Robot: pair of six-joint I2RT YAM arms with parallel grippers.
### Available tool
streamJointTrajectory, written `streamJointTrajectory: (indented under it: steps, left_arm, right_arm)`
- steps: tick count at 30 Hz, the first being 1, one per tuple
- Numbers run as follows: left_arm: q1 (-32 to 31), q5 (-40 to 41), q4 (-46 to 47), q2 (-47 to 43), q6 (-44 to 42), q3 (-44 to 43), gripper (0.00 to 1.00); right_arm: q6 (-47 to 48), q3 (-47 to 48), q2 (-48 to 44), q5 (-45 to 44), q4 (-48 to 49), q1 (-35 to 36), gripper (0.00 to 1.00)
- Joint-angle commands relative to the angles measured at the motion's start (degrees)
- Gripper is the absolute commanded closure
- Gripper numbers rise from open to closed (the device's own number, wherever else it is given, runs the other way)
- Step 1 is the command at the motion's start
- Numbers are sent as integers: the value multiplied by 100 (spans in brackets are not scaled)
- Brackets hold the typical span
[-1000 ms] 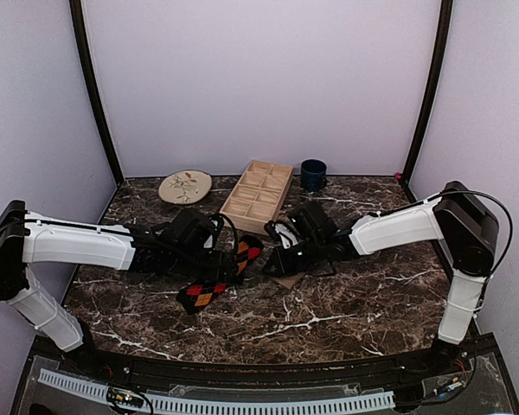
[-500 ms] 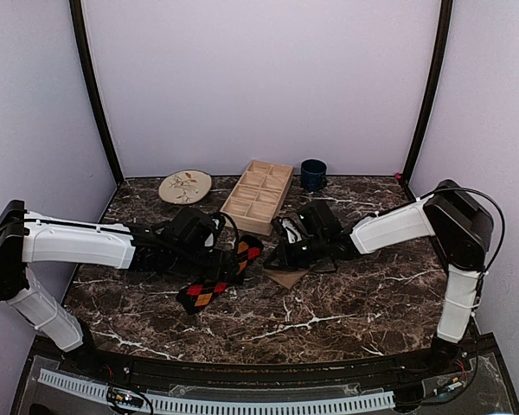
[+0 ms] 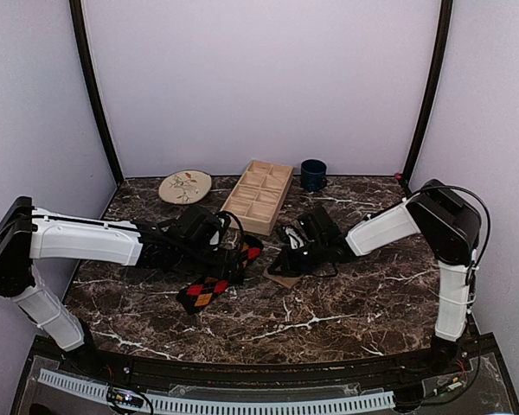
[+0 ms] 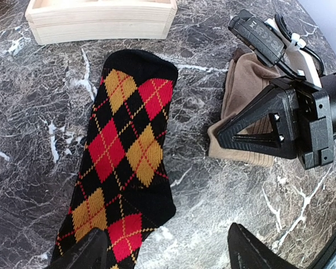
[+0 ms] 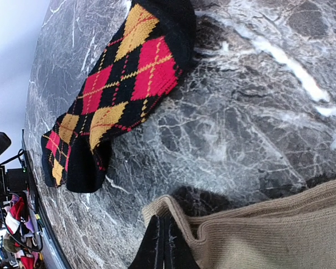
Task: Roll the socks
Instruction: Adjust the sock at the center of the board.
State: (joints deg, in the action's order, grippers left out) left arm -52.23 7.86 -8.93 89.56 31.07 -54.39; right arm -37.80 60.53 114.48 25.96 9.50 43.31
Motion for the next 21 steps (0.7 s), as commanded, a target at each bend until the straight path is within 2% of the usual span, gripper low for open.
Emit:
streamJointTrajectory:
  steps: [1, 14, 21]
  left_arm:
    - [37, -56, -110, 50, -67, -123, 23]
    - [55, -151, 54, 162, 8, -121, 23]
    - [55, -59, 165, 82, 73, -103, 23]
  right_arm:
    - [41, 73, 176, 1, -61, -50, 100]
    - [573, 486, 293, -282, -1021, -42, 100]
    - [1155, 879, -316, -504, -1431, -27, 83]
